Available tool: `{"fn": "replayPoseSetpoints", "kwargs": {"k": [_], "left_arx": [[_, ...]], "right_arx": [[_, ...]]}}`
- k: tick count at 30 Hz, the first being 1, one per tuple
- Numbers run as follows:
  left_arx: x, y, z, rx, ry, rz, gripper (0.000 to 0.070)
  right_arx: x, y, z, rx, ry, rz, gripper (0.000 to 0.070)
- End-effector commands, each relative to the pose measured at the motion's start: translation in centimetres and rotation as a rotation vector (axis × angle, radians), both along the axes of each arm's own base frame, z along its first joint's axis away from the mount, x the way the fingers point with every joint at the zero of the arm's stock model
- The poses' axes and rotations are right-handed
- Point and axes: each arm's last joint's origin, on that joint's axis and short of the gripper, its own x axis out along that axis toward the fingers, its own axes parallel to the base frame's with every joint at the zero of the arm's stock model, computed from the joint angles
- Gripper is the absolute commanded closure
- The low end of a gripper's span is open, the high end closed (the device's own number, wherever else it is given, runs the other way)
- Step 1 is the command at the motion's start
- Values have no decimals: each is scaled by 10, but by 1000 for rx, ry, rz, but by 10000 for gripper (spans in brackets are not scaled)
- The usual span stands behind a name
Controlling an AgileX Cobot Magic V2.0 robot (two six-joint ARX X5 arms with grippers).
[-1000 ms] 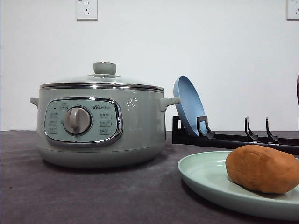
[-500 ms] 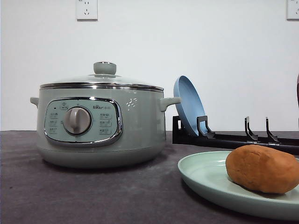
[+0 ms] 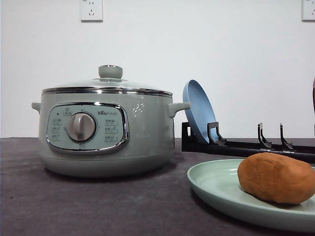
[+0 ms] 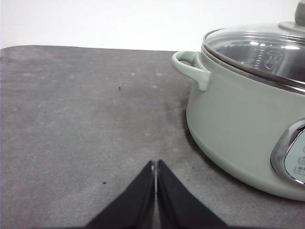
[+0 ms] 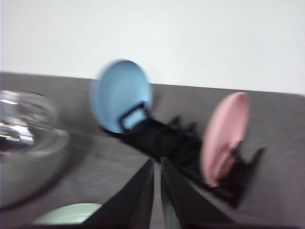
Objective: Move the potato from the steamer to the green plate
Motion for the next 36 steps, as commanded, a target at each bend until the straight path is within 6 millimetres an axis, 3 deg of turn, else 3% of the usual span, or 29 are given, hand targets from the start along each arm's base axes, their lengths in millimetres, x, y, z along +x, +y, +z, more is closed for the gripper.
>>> {"fn": "replayPoseSetpoints", "kwargs": {"k": [1,8,13,16,27,36], "left_arx": [[1,0,-7,12,23,-11,700],[1,0,-7,12,23,-11,700],[1,0,-7,12,23,-11,700],[1,0,-7,12,23,-11,700],[1,0,-7,12,23,-11,700],[1,0,-7,12,23,-11,700]], "right_arx": [[12,0,-17,-113,-34,-11,686],[46,-8,-106,-75,-125,-48,686],[46,-11,-154,-82,-146,-98,686],[45,-12,-173,-83,-138,-118,686],[48,-13,-208,17,-70,-179,686],[48,-10,-211,24,-41,-151,686]]}}
